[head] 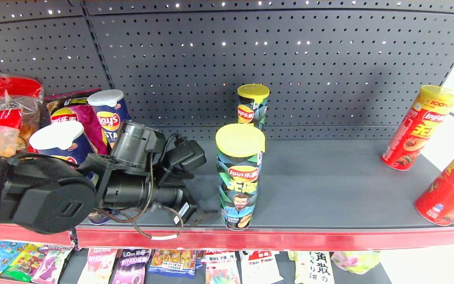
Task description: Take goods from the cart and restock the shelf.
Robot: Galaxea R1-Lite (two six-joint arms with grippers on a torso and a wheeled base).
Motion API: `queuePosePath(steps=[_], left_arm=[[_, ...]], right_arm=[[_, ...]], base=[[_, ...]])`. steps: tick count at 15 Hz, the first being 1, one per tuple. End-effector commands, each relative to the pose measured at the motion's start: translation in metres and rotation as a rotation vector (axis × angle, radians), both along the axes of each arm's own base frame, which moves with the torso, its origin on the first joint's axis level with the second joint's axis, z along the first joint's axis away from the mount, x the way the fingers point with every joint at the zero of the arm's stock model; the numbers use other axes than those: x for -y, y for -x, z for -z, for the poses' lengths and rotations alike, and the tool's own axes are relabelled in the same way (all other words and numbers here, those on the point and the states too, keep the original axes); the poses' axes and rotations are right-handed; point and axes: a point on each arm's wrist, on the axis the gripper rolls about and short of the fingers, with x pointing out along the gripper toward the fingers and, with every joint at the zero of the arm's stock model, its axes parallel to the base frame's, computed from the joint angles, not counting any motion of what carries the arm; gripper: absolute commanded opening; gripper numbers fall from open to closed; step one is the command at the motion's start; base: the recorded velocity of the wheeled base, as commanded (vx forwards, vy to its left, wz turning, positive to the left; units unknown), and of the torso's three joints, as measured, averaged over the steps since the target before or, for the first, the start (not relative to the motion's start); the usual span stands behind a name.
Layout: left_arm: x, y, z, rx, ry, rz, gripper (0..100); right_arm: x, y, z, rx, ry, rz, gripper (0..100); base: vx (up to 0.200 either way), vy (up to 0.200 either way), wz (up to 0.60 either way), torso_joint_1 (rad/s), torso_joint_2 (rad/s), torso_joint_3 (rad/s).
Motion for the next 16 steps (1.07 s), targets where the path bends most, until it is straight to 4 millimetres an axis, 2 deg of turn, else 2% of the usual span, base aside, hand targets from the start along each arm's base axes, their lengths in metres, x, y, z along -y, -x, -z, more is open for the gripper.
queuePosePath(steps=[1,16], left_arm=[[0.0009,-0.0004,0.0005,-0.001,-0.001,0.002,100],[0.0094,-0.0047,0.0027,-0.002,-0.002,0.015,100]], right_arm=[[0.0000,0.0000,0.0000,0.001,0.000,0.000,100],[0.0000,0.0000,0.0000,0.001,0.000,0.000,100]], base=[[0.000,0.000,0.00,0.000,0.00,0.000],[0.000,0.000,0.00,0.000,0.00,0.000]])
